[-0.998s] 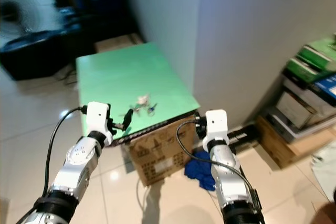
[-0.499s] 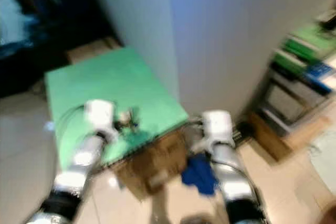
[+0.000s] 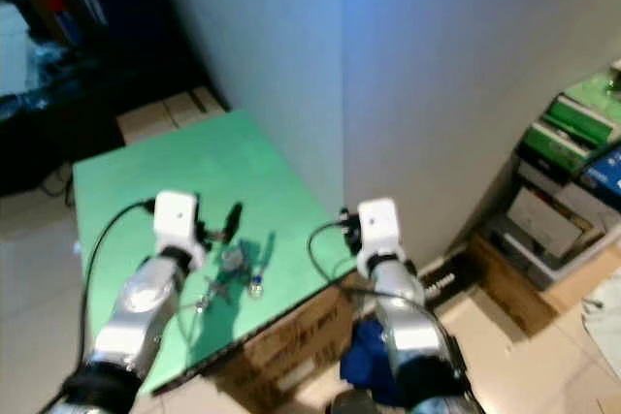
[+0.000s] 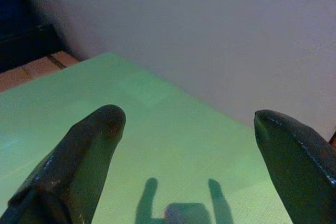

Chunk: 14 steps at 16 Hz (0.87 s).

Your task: Hang keys on a hook

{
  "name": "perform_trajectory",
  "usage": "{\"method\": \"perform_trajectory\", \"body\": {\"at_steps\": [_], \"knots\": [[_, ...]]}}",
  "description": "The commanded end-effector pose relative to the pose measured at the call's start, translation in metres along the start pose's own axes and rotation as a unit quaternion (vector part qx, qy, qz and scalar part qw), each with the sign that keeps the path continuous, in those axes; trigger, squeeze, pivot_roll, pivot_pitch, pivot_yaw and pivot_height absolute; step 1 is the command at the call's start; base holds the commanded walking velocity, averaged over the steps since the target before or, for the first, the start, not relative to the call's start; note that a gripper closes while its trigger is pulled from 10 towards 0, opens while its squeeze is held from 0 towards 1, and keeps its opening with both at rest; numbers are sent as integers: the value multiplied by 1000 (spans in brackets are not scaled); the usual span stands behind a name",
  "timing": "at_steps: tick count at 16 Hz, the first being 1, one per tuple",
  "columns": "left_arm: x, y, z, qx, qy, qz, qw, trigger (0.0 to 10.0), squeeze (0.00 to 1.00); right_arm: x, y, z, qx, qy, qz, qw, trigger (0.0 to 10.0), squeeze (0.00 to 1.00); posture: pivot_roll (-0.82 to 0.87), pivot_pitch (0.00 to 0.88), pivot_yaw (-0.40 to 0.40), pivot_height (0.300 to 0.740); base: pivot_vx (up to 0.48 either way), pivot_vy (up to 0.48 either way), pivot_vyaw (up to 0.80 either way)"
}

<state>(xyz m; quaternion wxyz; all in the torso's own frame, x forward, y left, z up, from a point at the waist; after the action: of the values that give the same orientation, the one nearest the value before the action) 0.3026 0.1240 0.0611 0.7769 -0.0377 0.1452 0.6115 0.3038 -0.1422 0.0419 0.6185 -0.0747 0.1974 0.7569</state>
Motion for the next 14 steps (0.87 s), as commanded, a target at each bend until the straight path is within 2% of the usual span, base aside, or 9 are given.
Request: {"method": "perform_trajectory", "body": {"at_steps": [1,2,4,6,8,9,11,14], "knots": [[14,5,1,3,-10,23,1000,10000,0,17,-9,18,-25,6,35,999,10000,0,-173,0,115,740,0,0,0],[14,7,1,2,-9,24,1000,10000,0,22,-19,39,-53,3,53,997,10000,0,-166,0,113,740,0,0,0],[15,9,1,2,-10,25,1000,10000,0,23,-27,56,-73,8,61,995,10000,0,-149,0,109,740,0,0,0],[17,14,1,1,-12,32,999,10000,0,25,-42,87,-108,20,71,991,10000,0,-123,0,99,740,0,0,0],[20,19,1,0,-12,41,999,10000,0,29,-54,104,-114,24,75,990,10000,0,-86,0,83,740,0,0,0],[22,23,1,0,-12,46,999,10000,0,31,-60,108,-106,19,75,991,10000,0,-76,0,80,740,0,0,0],[28,35,-1,6,-20,58,998,10000,0,35,-66,95,-58,7,73,996,10000,0,-34,0,73,740,0,0,0],[34,49,1,11,-28,64,997,10000,0,41,-64,79,-17,-7,73,997,10000,0,8,25,83,740,0,0,0]]}}
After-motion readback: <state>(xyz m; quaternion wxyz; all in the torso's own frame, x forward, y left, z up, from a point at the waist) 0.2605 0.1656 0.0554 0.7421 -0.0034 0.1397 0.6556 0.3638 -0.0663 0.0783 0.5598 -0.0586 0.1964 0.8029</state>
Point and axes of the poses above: a point about 5 cm out from each wrist's last joint towards the gripper, its own y axis pointing back from the gripper into the wrist, its own z axis along the axis of the wrist's last joint, x = y × z, the point moved 1 cm from there along -y, pointing out of the wrist towards the gripper, and after that the axes turned 15 degrees about y, right-handed, at the moved point
